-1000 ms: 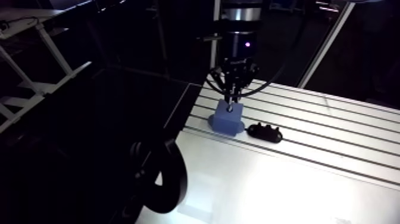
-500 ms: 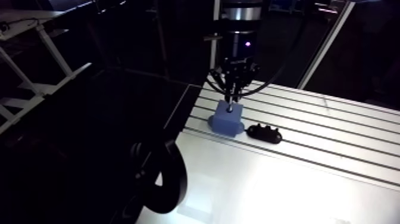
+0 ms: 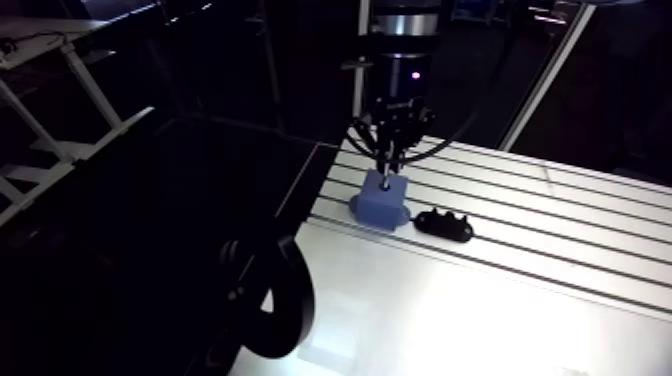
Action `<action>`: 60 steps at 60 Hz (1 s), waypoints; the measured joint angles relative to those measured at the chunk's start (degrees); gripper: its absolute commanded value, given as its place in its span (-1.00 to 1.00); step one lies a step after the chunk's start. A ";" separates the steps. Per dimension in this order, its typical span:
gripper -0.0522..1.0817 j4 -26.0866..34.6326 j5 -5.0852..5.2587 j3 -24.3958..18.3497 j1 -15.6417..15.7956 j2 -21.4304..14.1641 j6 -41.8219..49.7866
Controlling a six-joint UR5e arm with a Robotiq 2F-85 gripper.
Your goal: Pick up the M10 bolt and insert it into the hex recess until seated.
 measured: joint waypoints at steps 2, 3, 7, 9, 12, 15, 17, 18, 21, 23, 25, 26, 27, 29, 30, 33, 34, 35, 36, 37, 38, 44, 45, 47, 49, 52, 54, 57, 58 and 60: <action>0.99 0.00 0.02 0.02 0.00 0.00 0.01; 0.99 -0.01 0.02 0.03 0.00 0.00 0.01; 1.00 -0.03 0.02 0.07 0.00 0.01 0.02; 0.99 -0.04 0.02 0.10 0.00 0.01 0.03; 0.99 -0.06 0.01 0.12 0.00 0.02 0.03; 0.99 -0.08 0.01 0.14 0.00 0.04 0.03; 0.99 -0.10 0.00 0.15 0.00 0.06 0.04; 1.00 -0.10 0.01 0.16 0.00 0.07 0.04; 0.99 -0.12 0.02 0.18 0.00 0.10 0.04; 0.99 -0.13 0.03 0.18 0.00 0.12 0.04; 0.99 -0.14 0.04 0.18 0.00 0.15 0.04; 0.99 -0.15 0.04 0.18 0.00 0.16 0.04; 0.99 -0.15 0.04 0.19 0.01 0.17 0.04; 0.99 -0.16 0.05 0.20 0.00 0.19 0.04; 0.99 -0.17 0.05 0.20 0.01 0.20 0.04; 0.99 -0.18 0.06 0.22 0.01 0.23 0.04; 0.99 -0.18 0.07 0.22 0.01 0.24 0.04; 0.99 -0.18 0.08 0.23 0.02 0.25 0.04; 0.99 -0.18 0.08 0.24 0.02 0.27 0.04; 1.00 -0.18 0.08 0.24 0.03 0.27 0.04; 1.00 -0.19 0.09 0.24 0.03 0.29 0.04; 0.99 -0.19 0.12 0.25 0.05 0.32 0.04; 0.99 -0.19 0.12 0.26 0.06 0.33 0.04; 0.99 -0.19 0.13 0.26 0.06 0.34 0.04; 0.99 -0.19 0.13 0.26 0.06 0.34 0.04; 0.99 -0.19 0.12 0.27 0.06 0.34 0.04; 0.99 -0.19 0.10 0.27 0.07 0.34 0.04; 0.99 -0.19 0.07 0.27 0.07 0.33 0.04; 0.99 -0.19 0.06 0.28 0.07 0.32 0.04; 0.99 -0.20 0.02 0.31 0.07 0.32 0.04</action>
